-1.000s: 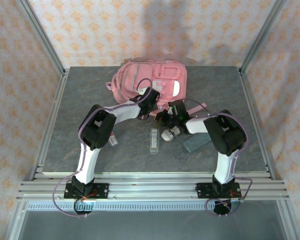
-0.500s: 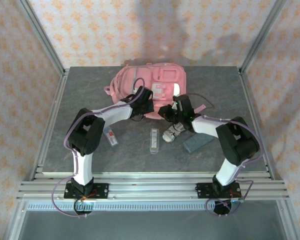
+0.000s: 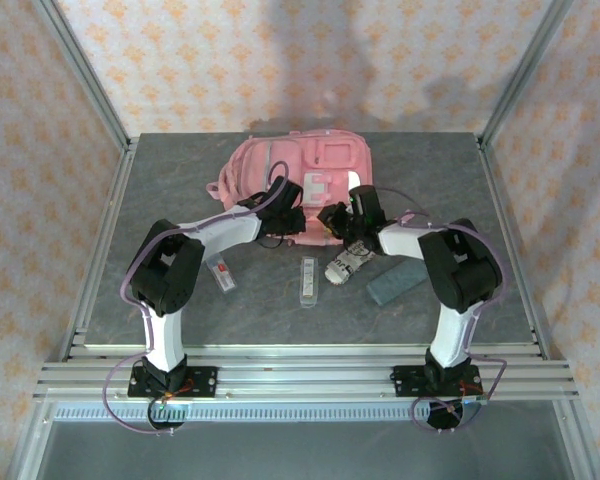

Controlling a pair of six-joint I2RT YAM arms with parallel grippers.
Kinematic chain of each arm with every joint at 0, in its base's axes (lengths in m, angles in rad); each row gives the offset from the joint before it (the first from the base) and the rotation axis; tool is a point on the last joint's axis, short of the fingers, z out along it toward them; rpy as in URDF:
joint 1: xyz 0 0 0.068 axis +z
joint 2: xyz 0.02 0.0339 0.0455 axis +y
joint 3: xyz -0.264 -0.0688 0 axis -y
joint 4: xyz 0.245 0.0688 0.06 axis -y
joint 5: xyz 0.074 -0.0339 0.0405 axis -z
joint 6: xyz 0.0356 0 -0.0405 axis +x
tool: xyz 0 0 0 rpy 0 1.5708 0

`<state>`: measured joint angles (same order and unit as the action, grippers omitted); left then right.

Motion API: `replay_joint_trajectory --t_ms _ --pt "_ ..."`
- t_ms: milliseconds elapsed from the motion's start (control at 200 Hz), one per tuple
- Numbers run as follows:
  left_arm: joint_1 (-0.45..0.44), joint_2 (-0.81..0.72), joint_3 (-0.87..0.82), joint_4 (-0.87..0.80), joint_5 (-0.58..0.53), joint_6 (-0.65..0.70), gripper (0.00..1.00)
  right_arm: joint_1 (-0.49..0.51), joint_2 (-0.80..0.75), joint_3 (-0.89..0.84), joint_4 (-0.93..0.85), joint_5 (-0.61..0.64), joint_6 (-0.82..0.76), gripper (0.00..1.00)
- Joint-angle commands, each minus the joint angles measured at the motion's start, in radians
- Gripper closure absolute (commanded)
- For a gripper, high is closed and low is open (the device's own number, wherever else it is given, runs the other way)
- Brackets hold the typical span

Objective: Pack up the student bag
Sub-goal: Unzip the student bag at the top-center of the table.

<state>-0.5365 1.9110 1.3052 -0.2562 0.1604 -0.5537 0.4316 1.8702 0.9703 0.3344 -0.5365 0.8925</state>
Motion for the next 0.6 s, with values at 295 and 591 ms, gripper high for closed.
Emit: replay_joint_trajectory --t_ms 295,591 --pt "-0.020 0.044 0.083 -0.057 -0.100 0.001 0.59 -0.010 0.056 0.005 0.056 0.053 0.049 0.88" --pt "-0.039 0.125 0.149 -0.095 -0.133 -0.025 0.60 -0.010 0.063 0.001 0.074 0.044 0.056 0.92"
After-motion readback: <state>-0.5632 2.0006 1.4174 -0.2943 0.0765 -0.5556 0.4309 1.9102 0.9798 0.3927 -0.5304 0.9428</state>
